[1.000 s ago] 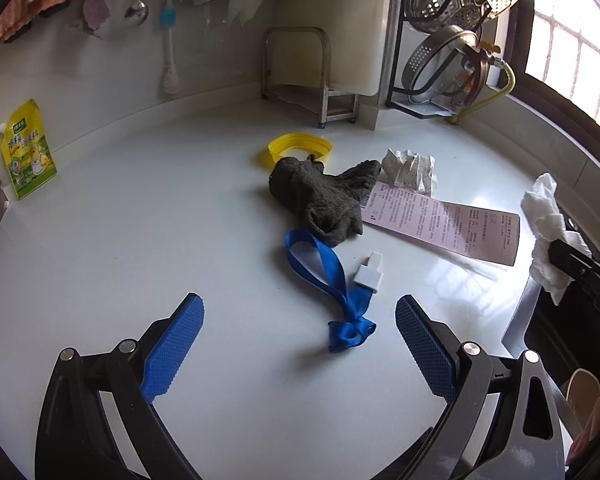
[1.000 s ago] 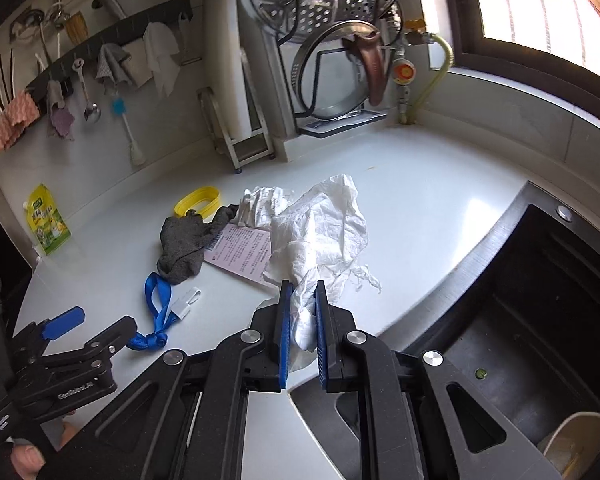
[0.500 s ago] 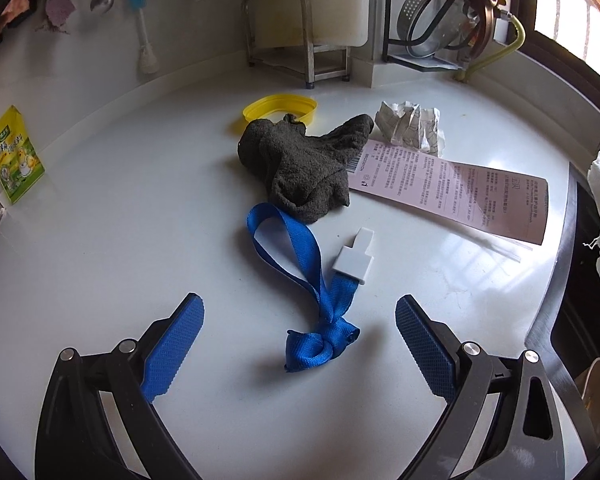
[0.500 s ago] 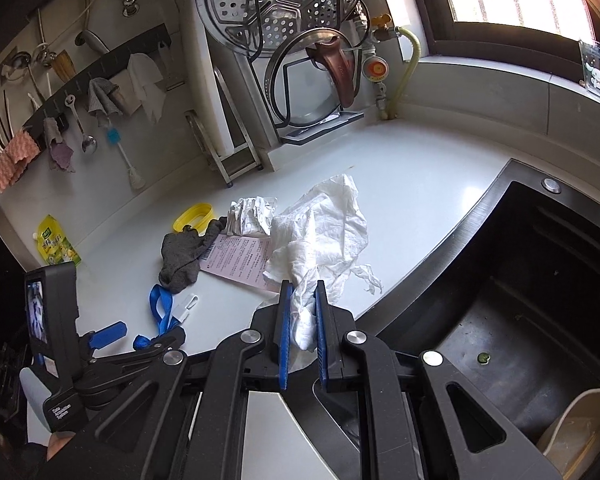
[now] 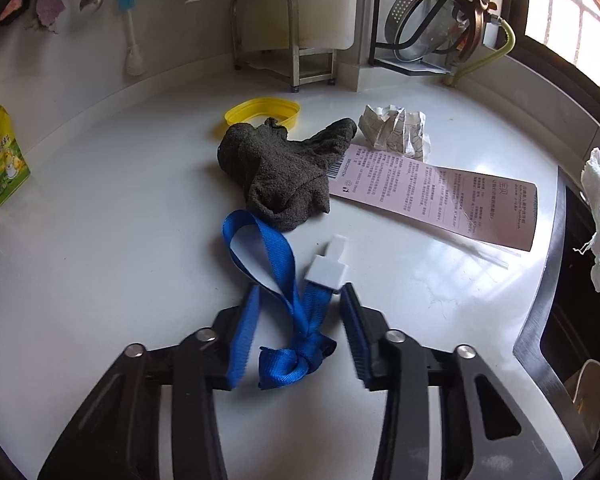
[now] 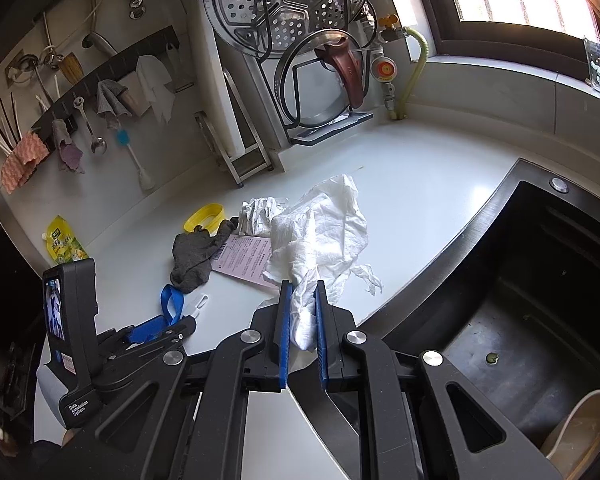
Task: Collect trash
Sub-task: 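Grasp the blue lanyard strap with the left tool while the right tool holds the tissue, then carry the tissue and blue strap over the blue basket bin with both tools, then open both tools to drop the tissue and strap into the bin, then move both tools back toward the glove and crumpled paper on the counter, then reach the right tool to the crumpled foil paper and close on it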
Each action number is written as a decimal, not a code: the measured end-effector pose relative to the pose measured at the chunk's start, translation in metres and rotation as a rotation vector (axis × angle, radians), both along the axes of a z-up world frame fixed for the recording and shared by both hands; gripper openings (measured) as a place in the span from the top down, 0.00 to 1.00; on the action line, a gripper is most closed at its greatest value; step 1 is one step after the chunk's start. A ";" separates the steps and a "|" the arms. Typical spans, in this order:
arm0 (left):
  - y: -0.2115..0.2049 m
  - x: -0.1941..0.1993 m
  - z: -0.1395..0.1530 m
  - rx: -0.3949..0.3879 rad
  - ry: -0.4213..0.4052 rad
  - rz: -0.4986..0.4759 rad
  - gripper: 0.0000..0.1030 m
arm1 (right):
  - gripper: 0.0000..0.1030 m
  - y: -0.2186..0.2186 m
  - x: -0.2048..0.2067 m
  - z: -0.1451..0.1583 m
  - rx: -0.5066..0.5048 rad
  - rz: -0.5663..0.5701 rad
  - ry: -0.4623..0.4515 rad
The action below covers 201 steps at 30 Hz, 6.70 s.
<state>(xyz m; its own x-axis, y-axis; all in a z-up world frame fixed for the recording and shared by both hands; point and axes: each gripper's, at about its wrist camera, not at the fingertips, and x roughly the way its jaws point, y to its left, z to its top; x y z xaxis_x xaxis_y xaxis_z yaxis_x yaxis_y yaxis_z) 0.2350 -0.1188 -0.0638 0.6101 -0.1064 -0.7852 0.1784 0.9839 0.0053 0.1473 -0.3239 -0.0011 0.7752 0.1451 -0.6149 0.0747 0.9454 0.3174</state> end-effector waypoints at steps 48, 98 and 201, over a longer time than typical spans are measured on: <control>0.101 -0.242 0.003 0.003 -0.106 -0.046 0.90 | 0.90 0.146 -0.215 -0.055 -0.040 0.190 0.133; 0.089 -0.246 -0.037 0.023 0.008 -0.061 0.53 | 0.55 0.137 -0.212 -0.093 -0.035 0.168 0.207; 0.067 0.047 0.030 -0.015 -0.161 0.133 0.06 | 0.73 0.068 0.214 -0.044 -0.170 0.170 0.183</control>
<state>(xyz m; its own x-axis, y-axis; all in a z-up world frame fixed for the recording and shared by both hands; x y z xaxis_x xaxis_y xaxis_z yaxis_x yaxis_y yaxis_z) 0.2823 -0.0519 -0.0334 0.7370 -0.0275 -0.6753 0.0454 0.9989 0.0089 0.3609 -0.2559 -0.0451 0.6224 0.1459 -0.7690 -0.0473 0.9877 0.1491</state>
